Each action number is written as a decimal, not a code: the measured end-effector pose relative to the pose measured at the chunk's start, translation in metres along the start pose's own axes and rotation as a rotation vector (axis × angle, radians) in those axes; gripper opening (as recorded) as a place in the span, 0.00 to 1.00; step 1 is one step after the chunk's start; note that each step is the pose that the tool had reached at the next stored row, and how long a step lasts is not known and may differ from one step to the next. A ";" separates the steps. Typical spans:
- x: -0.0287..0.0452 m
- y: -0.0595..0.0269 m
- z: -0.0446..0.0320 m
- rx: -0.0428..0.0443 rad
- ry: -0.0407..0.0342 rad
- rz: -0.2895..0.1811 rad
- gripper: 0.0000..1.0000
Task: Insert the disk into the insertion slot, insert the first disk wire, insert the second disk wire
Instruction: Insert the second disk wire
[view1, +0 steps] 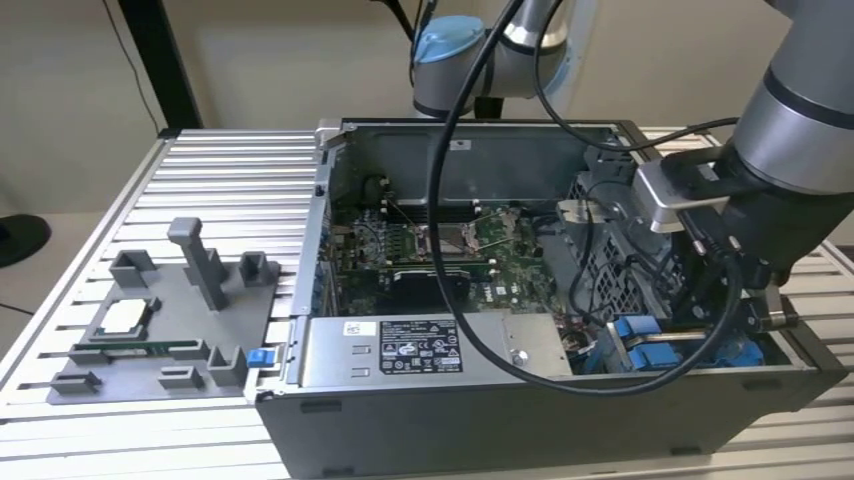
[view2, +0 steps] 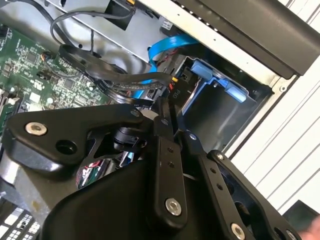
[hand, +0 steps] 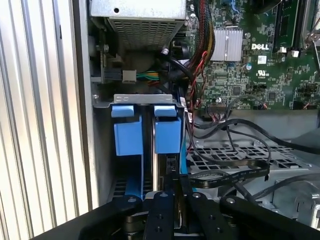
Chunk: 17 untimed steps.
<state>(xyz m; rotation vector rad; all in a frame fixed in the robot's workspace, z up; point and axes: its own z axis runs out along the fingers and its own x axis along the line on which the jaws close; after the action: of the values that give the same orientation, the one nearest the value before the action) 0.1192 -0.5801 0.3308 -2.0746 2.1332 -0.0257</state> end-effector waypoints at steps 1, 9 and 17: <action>-0.0002 -0.0002 -0.0008 -0.0005 -0.0018 0.000 1.00; -0.0032 -0.0039 -0.0301 -0.0053 0.0008 0.000 1.00; -0.0056 -0.0068 -0.0524 -0.0097 0.0009 0.001 1.00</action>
<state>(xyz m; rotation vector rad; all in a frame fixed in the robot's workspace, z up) 0.1192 -0.5801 0.3840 -2.0794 2.1389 -0.0163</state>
